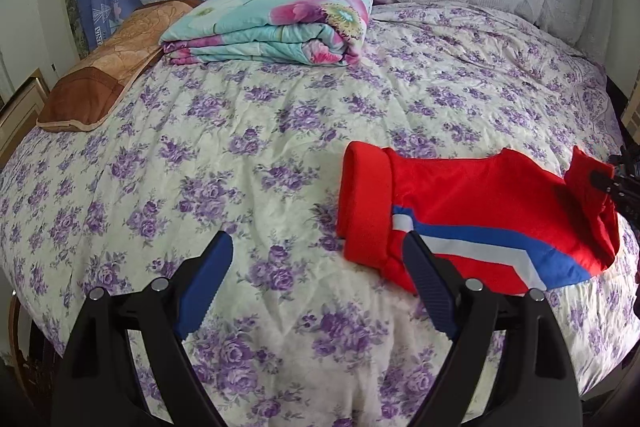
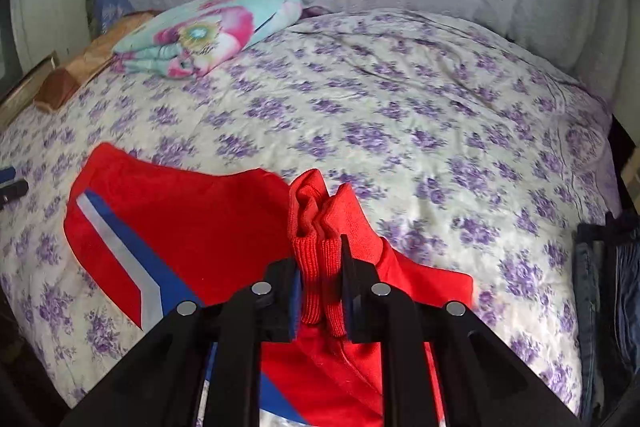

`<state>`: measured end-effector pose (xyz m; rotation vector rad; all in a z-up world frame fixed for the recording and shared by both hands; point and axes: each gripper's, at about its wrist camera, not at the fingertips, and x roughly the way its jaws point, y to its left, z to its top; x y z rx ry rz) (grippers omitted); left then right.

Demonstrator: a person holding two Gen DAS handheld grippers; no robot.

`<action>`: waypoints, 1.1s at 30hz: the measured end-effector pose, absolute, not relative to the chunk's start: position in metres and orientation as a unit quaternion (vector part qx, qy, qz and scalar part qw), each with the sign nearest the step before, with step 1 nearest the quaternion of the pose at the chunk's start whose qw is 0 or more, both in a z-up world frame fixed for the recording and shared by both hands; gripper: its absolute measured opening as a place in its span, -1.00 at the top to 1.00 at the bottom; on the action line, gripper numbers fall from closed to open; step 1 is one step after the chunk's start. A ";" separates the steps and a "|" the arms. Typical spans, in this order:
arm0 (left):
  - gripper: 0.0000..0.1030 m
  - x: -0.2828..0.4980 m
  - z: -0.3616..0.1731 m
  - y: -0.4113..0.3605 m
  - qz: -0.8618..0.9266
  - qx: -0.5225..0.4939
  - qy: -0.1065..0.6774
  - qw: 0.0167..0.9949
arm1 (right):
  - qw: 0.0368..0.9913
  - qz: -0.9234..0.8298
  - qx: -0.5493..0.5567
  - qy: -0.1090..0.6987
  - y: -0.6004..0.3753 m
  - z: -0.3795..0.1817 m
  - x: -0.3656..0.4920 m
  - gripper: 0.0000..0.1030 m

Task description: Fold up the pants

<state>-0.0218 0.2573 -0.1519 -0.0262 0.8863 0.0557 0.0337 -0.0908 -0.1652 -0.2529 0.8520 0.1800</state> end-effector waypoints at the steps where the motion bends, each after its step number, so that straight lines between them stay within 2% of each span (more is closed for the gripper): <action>1: -0.63 -0.023 -0.154 0.261 0.028 -0.016 0.431 0.902 | 0.894 0.094 -0.129 0.419 -0.082 -0.171 0.035 0.69; 6: -0.63 -0.024 -0.163 0.276 0.029 -0.029 0.440 0.897 | 0.881 0.115 -0.143 0.437 -0.054 -0.192 0.037 0.68; 7: -0.63 -0.022 -0.165 0.277 0.027 -0.031 0.441 0.897 | 0.876 0.124 -0.142 0.445 -0.050 -0.196 0.038 0.61; 9: -0.63 -0.019 -0.167 0.276 0.021 -0.035 0.442 0.896 | 0.862 0.140 -0.141 0.467 -0.043 -0.203 0.039 0.37; 11: -0.63 -0.016 -0.169 0.274 0.010 -0.040 0.443 0.895 | 0.853 0.155 -0.136 0.480 -0.036 -0.209 0.037 -0.42; 13: -0.63 -0.013 -0.170 0.271 -0.001 -0.048 0.445 0.894 | 0.846 0.169 -0.124 0.490 -0.033 -0.212 0.035 -0.56; 16: -0.63 -0.008 -0.168 0.271 -0.018 -0.078 0.445 0.892 | 0.845 0.181 -0.103 0.493 -0.032 -0.198 0.033 -0.56; 22: -0.63 -0.005 -0.180 0.269 -0.082 -0.196 0.441 0.872 | 0.854 0.241 0.028 0.461 -0.062 -0.145 0.030 -0.58; 26: -0.57 -0.006 -0.210 0.258 -0.117 -0.295 0.467 0.825 | 0.852 0.231 0.047 0.467 -0.077 -0.150 0.026 -0.59; 30: -0.56 -0.007 -0.220 0.236 -0.109 -0.278 0.474 0.829 | 0.835 0.234 0.052 0.495 -0.074 -0.172 0.025 -0.59; 33: -0.54 0.001 -0.237 0.240 -0.093 -0.312 0.479 0.816 | 0.826 0.256 0.051 0.499 -0.058 -0.179 0.030 -0.59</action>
